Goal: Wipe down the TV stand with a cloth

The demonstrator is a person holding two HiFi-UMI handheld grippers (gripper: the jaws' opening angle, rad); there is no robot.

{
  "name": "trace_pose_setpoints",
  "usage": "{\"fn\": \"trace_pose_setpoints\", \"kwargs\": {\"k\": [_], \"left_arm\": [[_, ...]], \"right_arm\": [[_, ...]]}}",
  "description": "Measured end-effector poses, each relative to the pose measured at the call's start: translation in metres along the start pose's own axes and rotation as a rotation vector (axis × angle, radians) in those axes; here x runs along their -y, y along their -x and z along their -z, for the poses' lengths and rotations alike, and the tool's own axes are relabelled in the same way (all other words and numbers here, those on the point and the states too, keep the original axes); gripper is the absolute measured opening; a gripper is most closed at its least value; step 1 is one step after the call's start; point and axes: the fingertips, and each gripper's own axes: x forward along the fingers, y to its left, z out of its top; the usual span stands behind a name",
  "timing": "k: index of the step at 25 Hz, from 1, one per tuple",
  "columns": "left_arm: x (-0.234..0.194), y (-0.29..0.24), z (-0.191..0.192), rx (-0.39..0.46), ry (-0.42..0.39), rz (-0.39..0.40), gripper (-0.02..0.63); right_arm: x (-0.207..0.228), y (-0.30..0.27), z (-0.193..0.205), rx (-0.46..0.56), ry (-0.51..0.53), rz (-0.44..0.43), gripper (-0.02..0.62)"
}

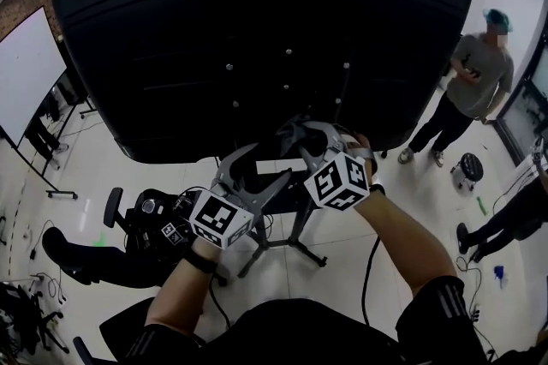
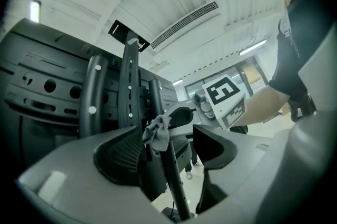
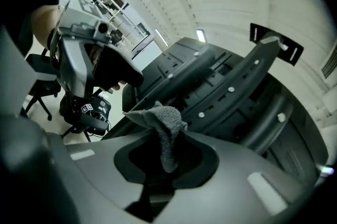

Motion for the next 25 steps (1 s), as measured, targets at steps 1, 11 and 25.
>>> {"fn": "trace_pose_setpoints", "kwargs": {"k": [1, 11, 25], "left_arm": [[0.003, -0.004, -0.009, 0.015, -0.008, 0.006, 0.324], [0.022, -0.051, -0.059, 0.085, -0.066, 0.065, 0.324], [0.035, -0.098, -0.085, 0.107, -0.1, 0.051, 0.324]], "right_arm": [[0.012, 0.01, -0.003, 0.017, -0.001, 0.024, 0.058], [0.132, 0.082, 0.001, 0.087, -0.042, 0.199, 0.06], [0.192, 0.046, 0.045, 0.001, 0.105, 0.242, 0.059]]}}
